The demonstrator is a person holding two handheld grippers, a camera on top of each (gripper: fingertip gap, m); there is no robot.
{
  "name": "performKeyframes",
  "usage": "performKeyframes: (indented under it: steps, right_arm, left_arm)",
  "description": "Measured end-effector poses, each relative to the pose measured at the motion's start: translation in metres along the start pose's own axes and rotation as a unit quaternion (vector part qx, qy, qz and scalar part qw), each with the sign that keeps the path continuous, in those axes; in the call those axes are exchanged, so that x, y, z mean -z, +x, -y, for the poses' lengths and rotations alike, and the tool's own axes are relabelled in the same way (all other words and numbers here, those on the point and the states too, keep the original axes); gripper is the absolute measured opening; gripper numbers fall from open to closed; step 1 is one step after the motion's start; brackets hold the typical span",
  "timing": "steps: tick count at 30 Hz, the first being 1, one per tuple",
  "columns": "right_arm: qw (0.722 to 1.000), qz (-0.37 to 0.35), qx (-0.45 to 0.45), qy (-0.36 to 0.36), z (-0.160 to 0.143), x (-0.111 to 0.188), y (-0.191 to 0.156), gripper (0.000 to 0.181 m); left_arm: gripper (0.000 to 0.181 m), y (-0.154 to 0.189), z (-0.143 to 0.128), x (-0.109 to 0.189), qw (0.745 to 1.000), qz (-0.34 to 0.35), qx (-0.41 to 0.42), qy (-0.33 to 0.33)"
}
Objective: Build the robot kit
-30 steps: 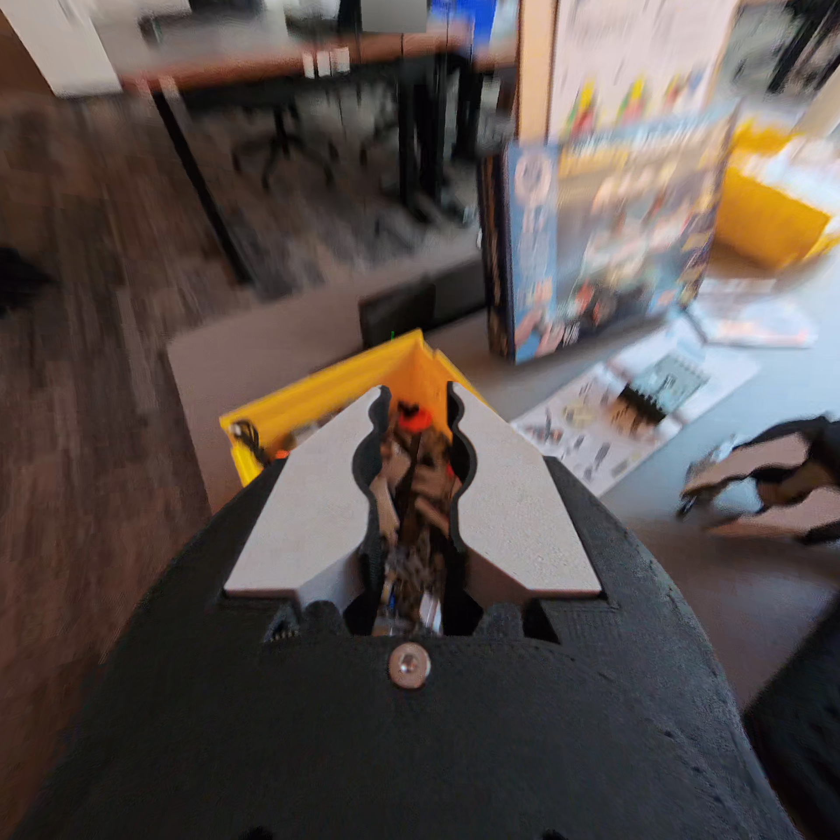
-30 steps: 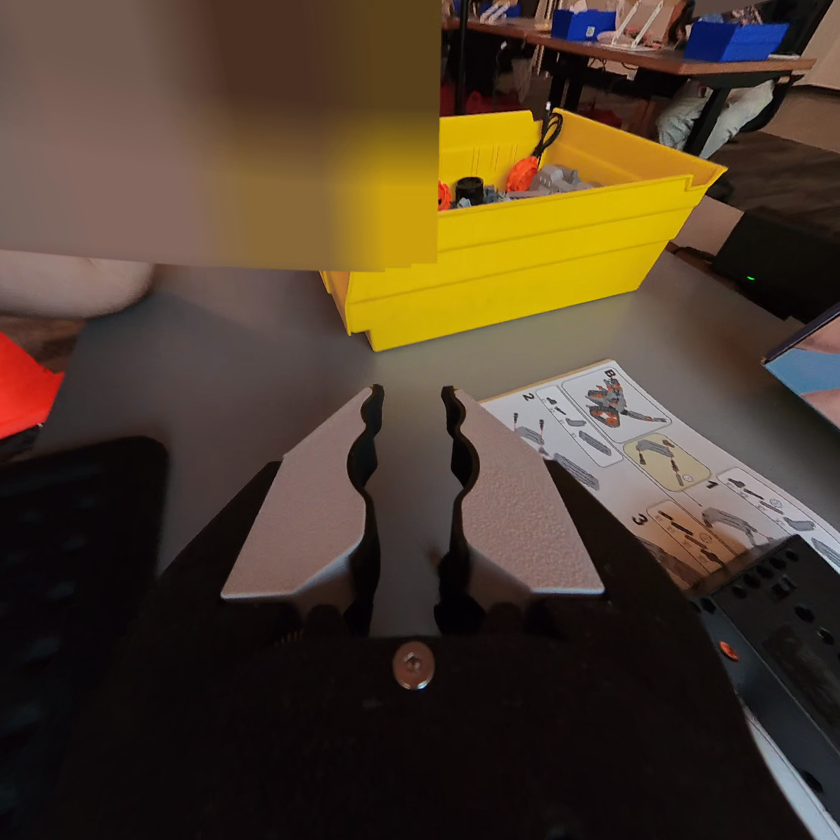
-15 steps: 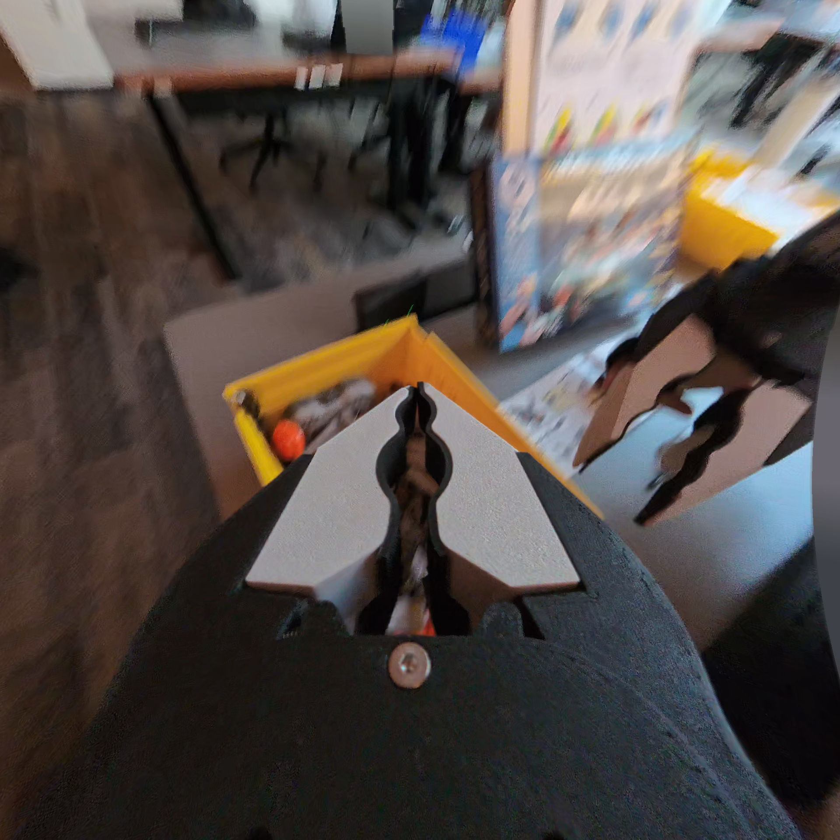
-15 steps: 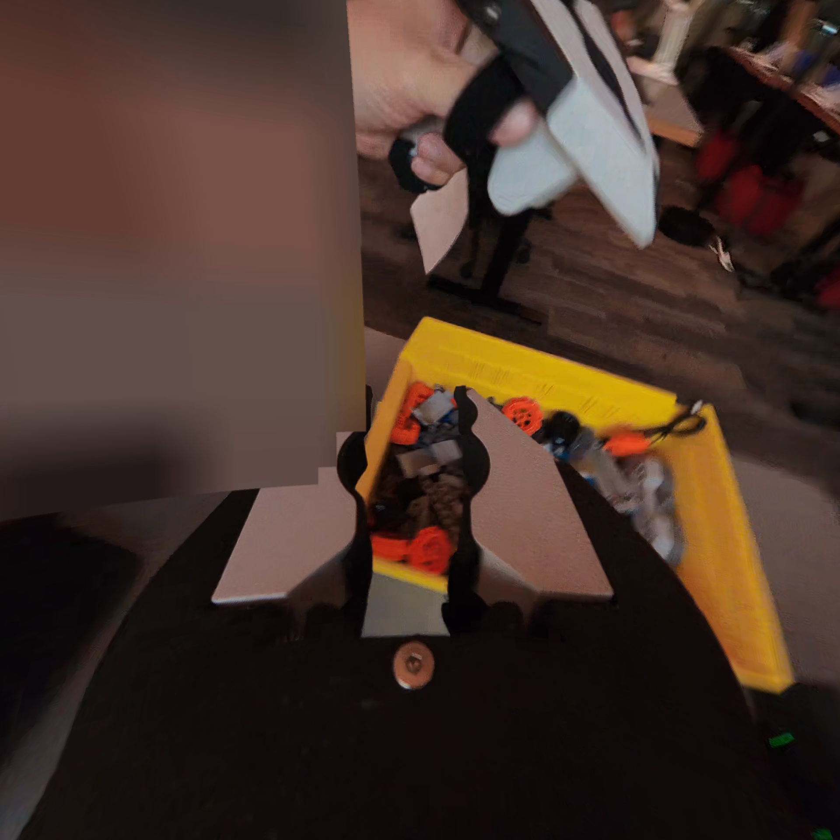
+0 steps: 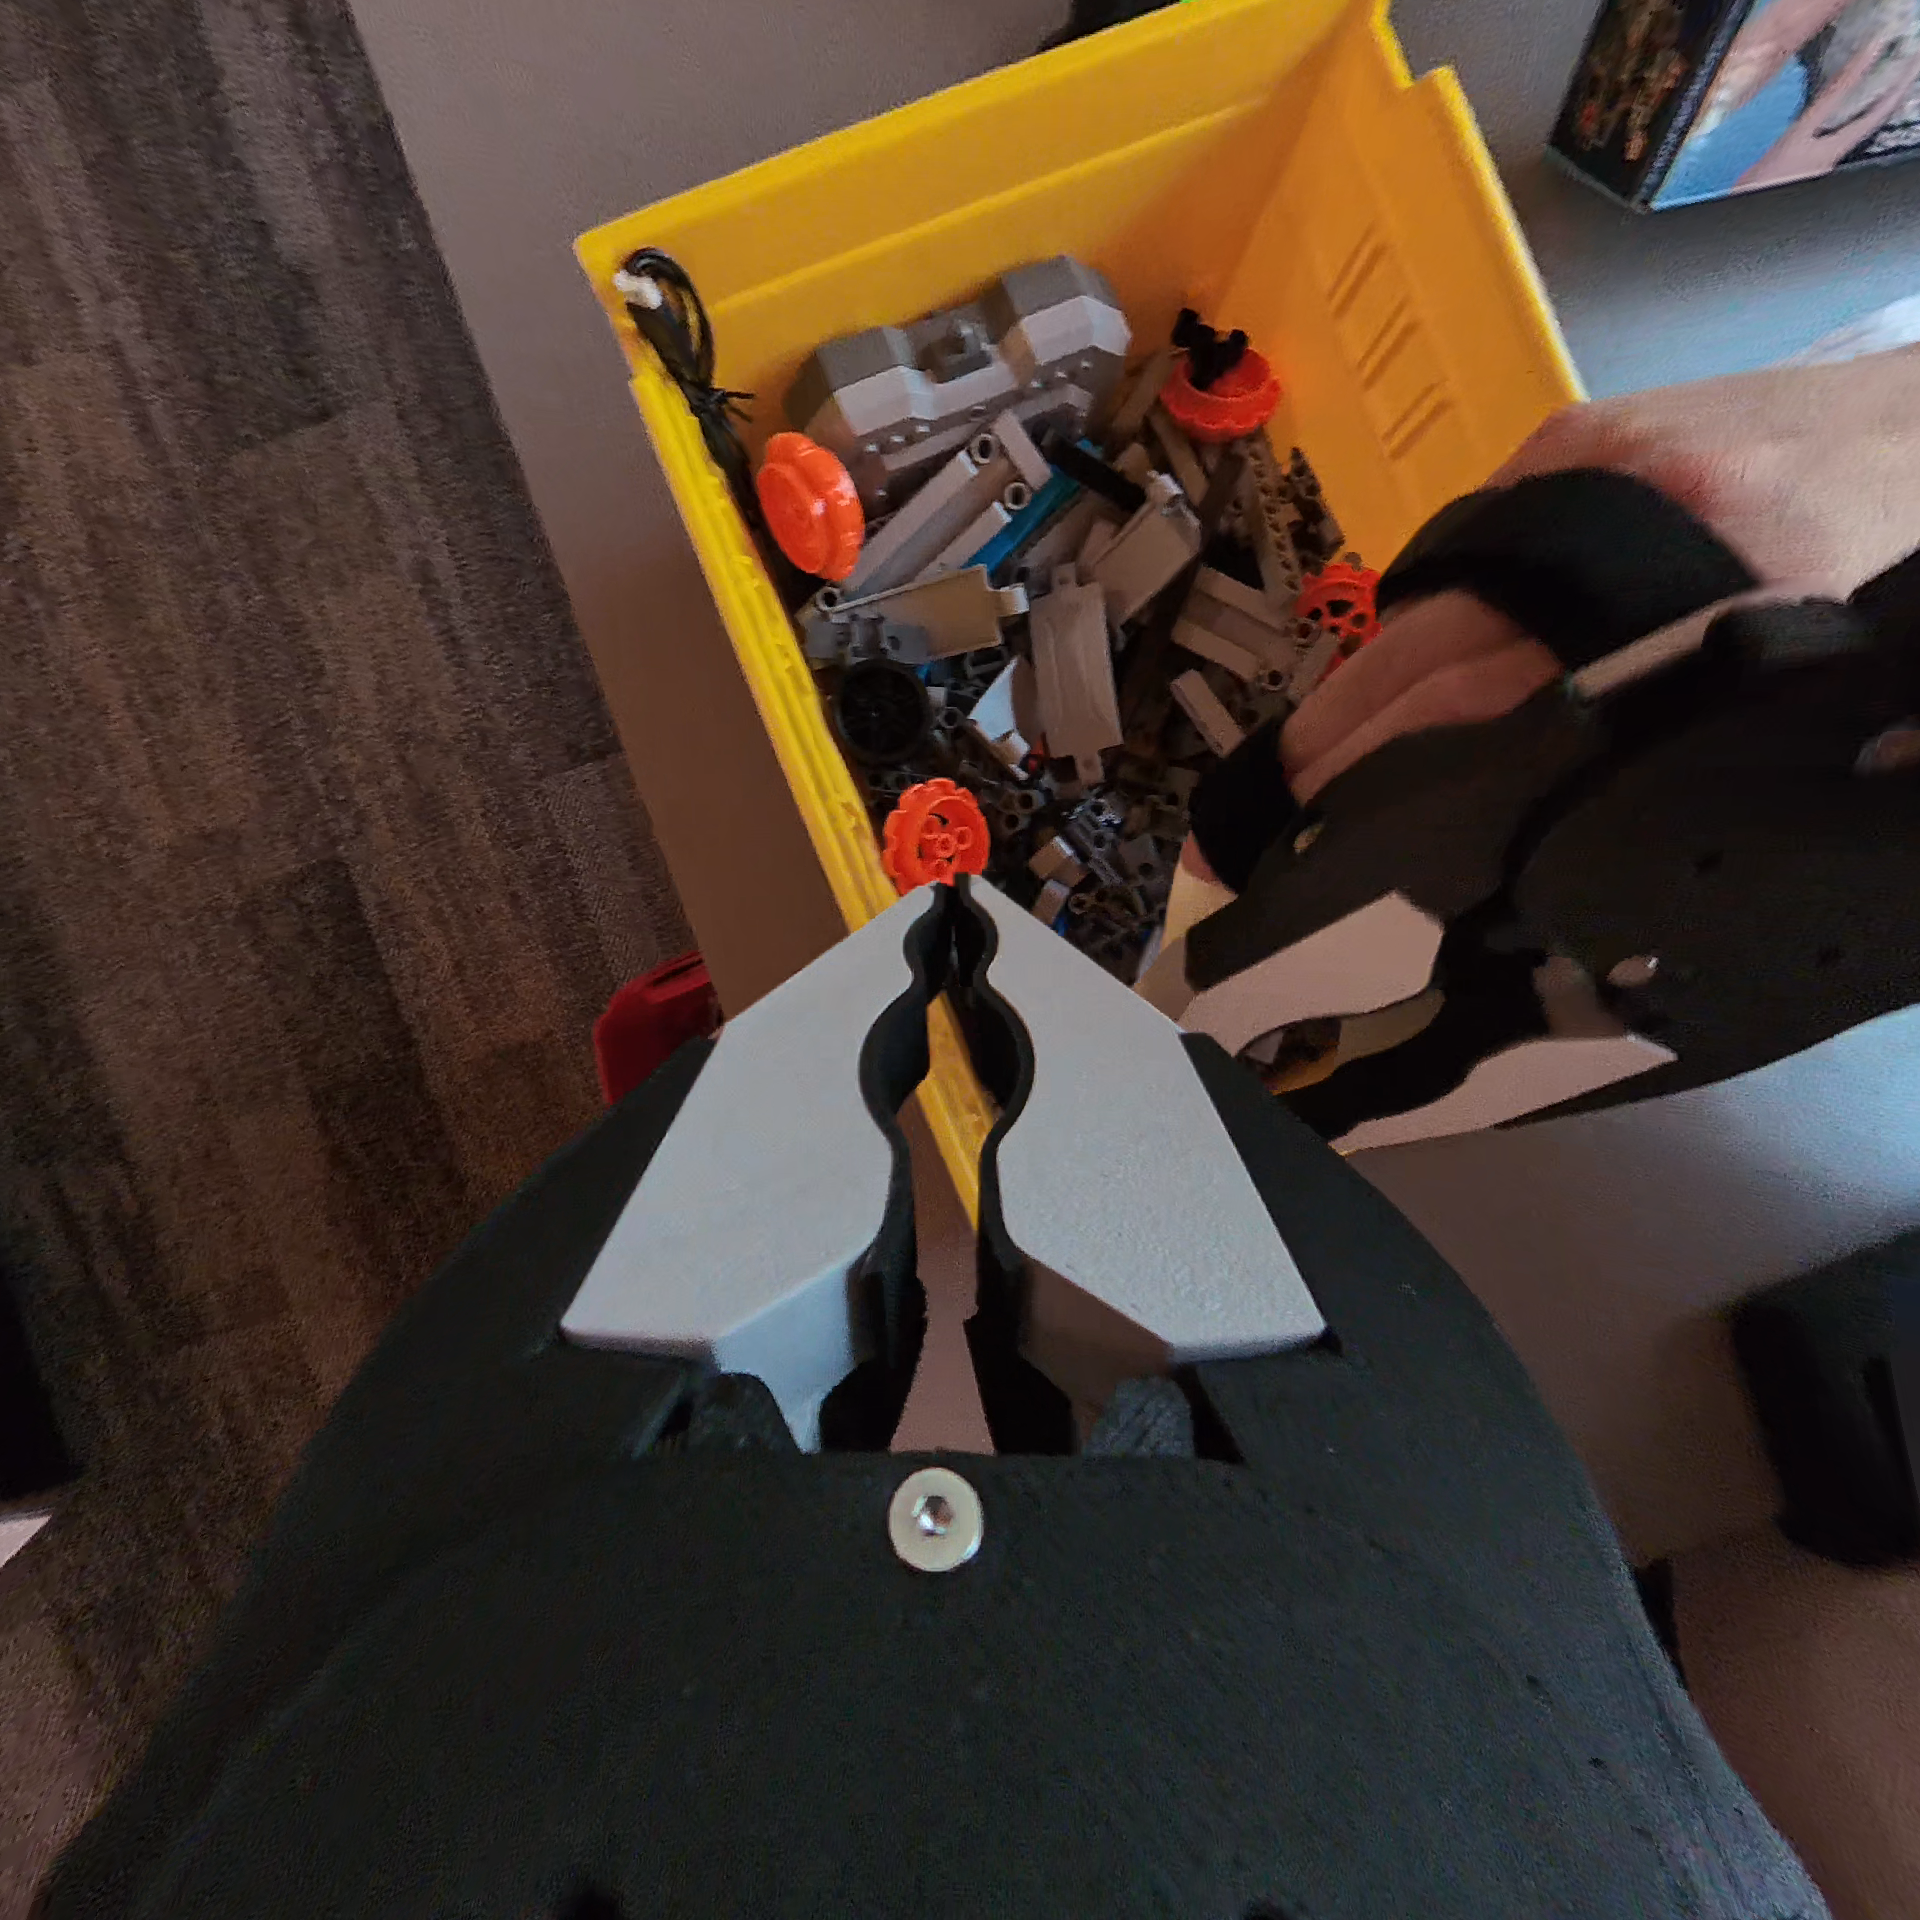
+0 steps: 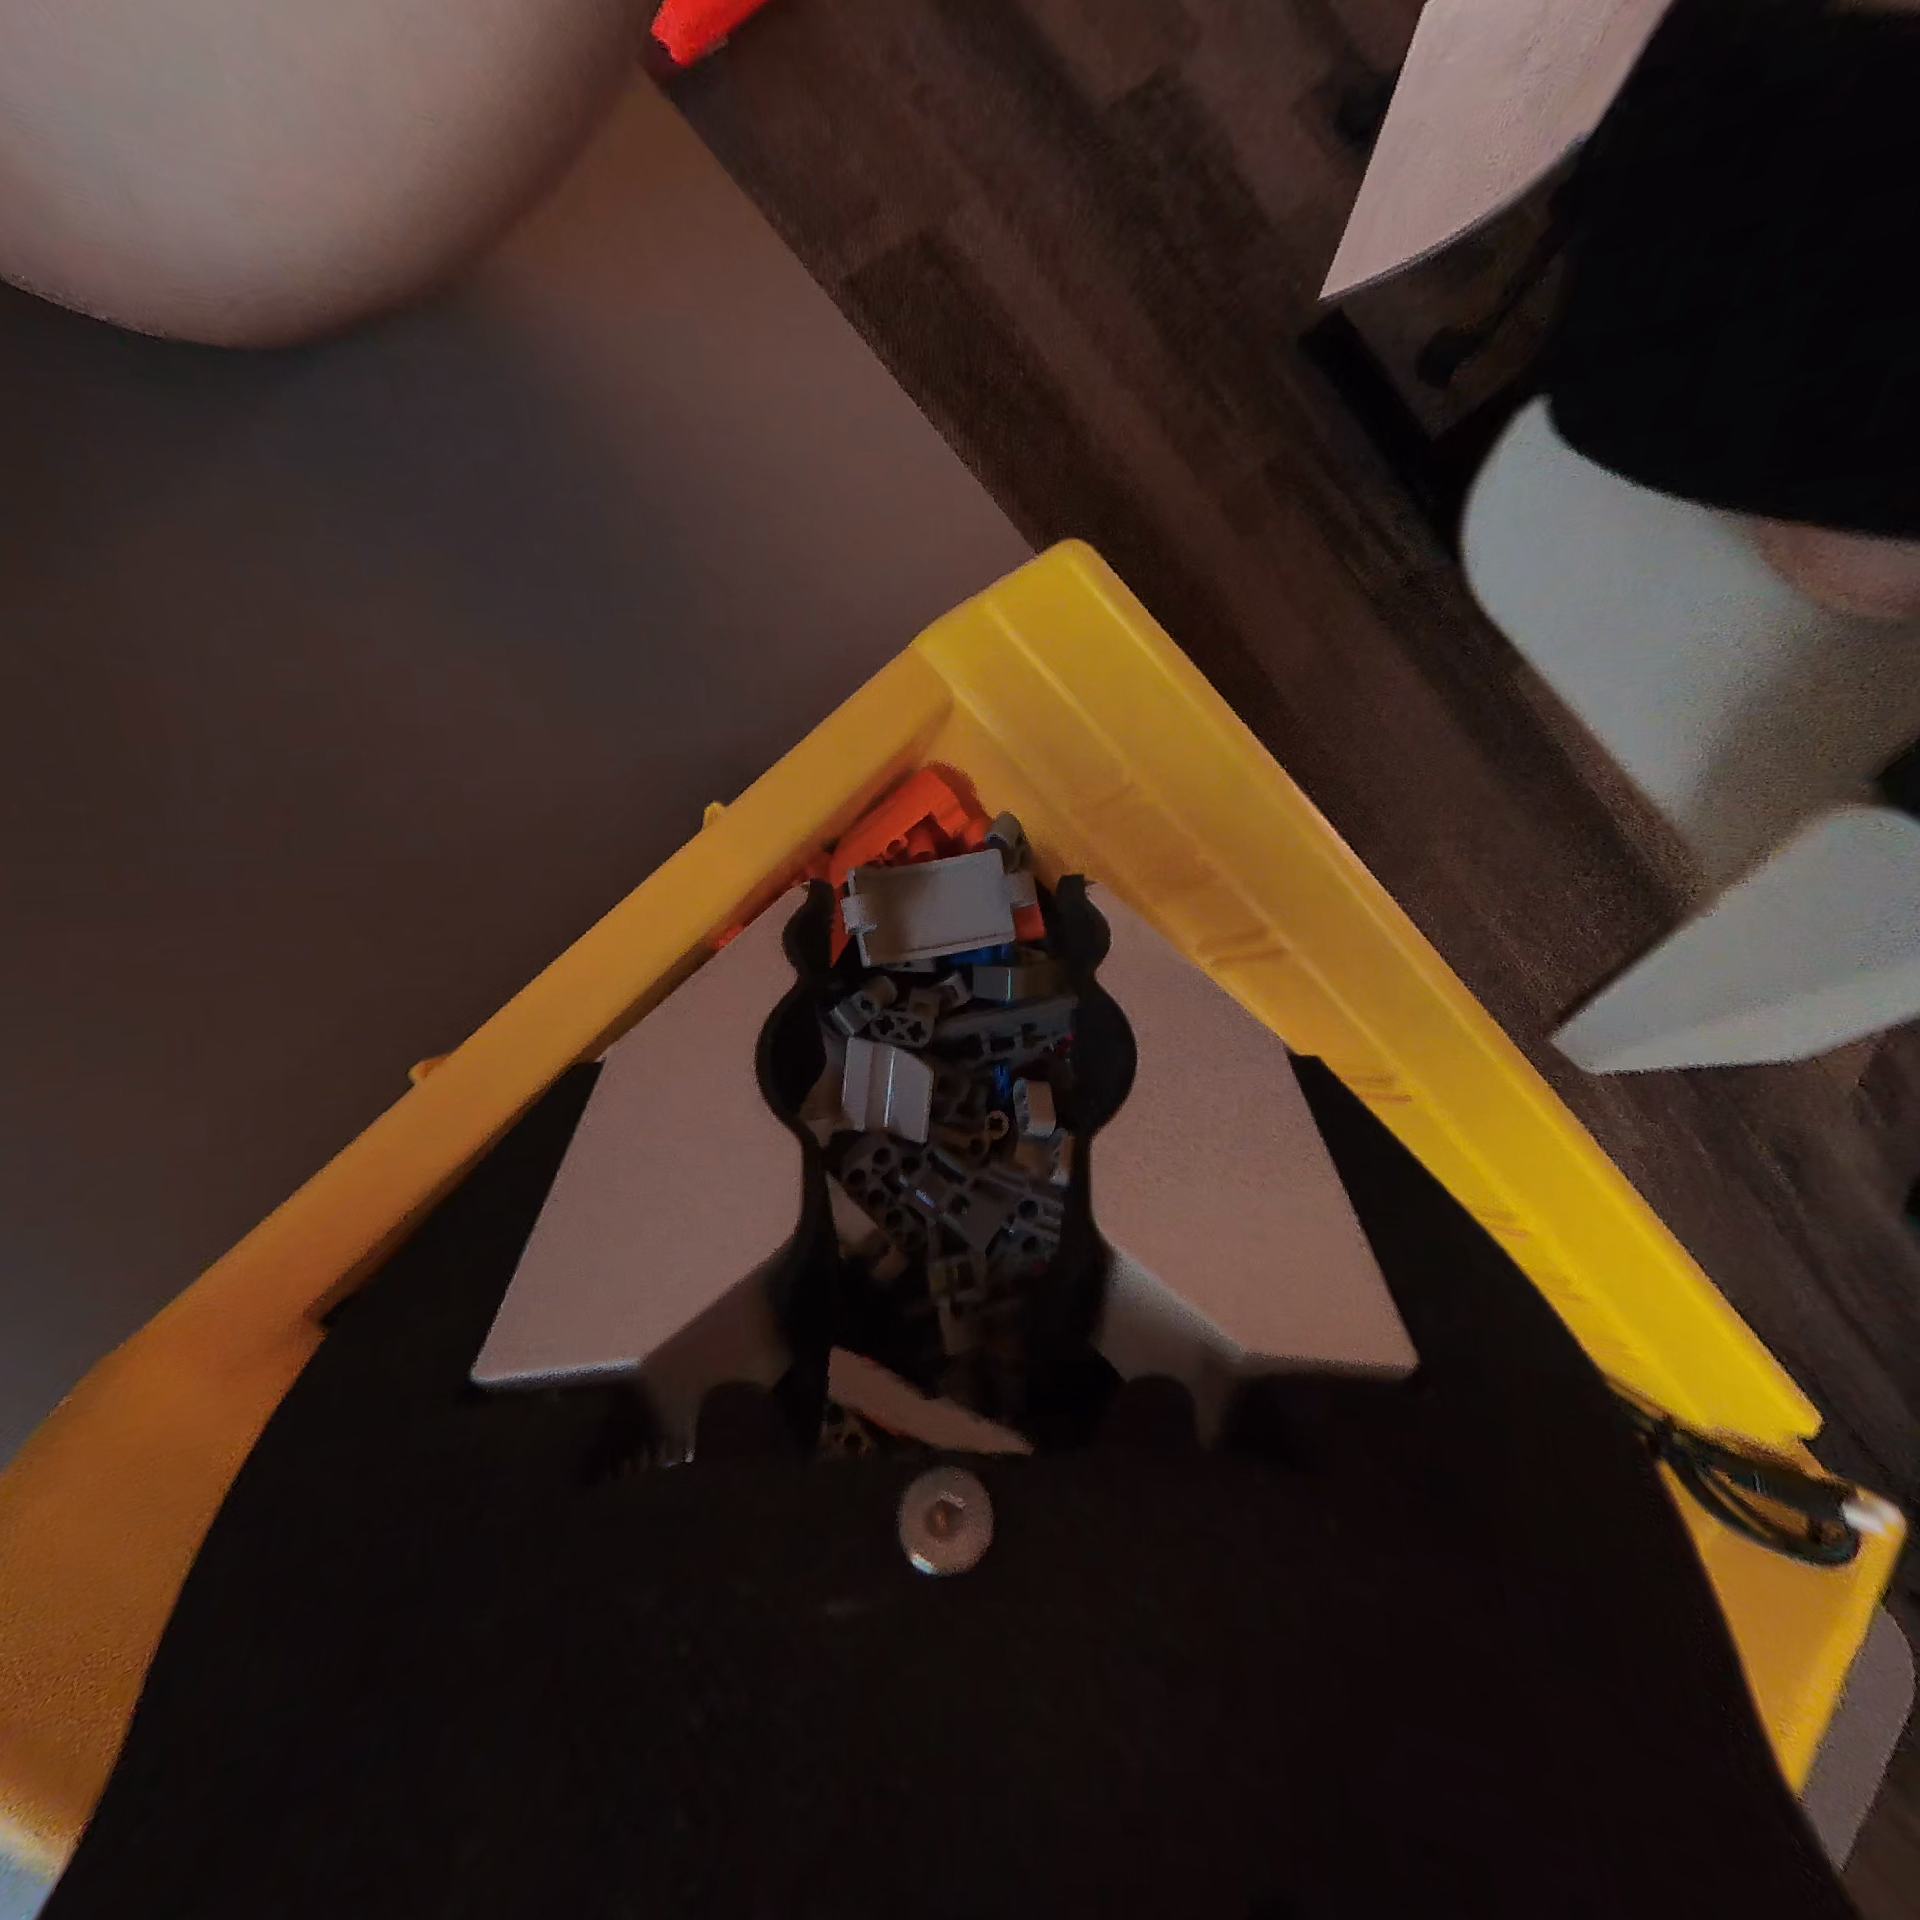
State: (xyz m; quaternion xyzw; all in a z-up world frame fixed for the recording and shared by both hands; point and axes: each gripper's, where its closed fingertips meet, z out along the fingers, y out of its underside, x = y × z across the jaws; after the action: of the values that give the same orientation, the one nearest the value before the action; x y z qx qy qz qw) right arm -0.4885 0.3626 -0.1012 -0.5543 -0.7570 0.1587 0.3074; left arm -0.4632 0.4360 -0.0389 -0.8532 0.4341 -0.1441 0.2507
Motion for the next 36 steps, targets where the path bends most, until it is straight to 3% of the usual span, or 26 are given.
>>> performKeyframes:
  steps: [5, 9, 12, 19, 22, 29, 32, 36]
  right_arm:
    - [0.999, 0.008, -0.027, -0.02, -0.003, -0.026, 0.008, 0.044]
    - [0.993, 0.041, -0.106, -0.04, -0.009, -0.046, 0.004, 0.035]
    - [0.992, 0.031, -0.109, -0.055, -0.017, -0.051, 0.004, 0.033]
    - [0.991, 0.012, -0.096, -0.094, -0.039, -0.04, 0.007, 0.03]
    - [0.985, 0.048, -0.133, -0.096, -0.044, -0.037, -0.001, 0.032]
    - [0.989, 0.039, -0.123, -0.065, -0.035, -0.028, 0.004, 0.008]
    - [0.99, 0.007, -0.118, -0.071, -0.039, -0.011, 0.015, 0.006]
    - [0.978, -0.108, -0.103, -0.145, -0.077, 0.026, 0.061, 0.006]
  left_arm:
    - [0.0, -0.017, -0.016, -0.004, 0.999, 0.02, 0.03, -0.036]
    - [0.0, -0.016, -0.014, 0.0, 0.999, 0.02, 0.03, -0.027]
    - [0.0, -0.016, -0.014, 0.002, 0.999, 0.028, 0.023, -0.026]
    - [0.0, -0.016, -0.015, 0.003, 0.999, 0.029, 0.024, -0.028]
    - [0.0, -0.015, -0.013, 0.004, 0.999, 0.029, 0.023, -0.023]
    - [0.0, -0.012, -0.013, 0.003, 0.999, 0.027, 0.013, -0.027]
    - [0.0, -0.012, -0.012, 0.004, 0.999, 0.027, 0.014, -0.023]
    - [0.0, -0.013, -0.013, 0.006, 0.999, 0.028, 0.017, -0.023]
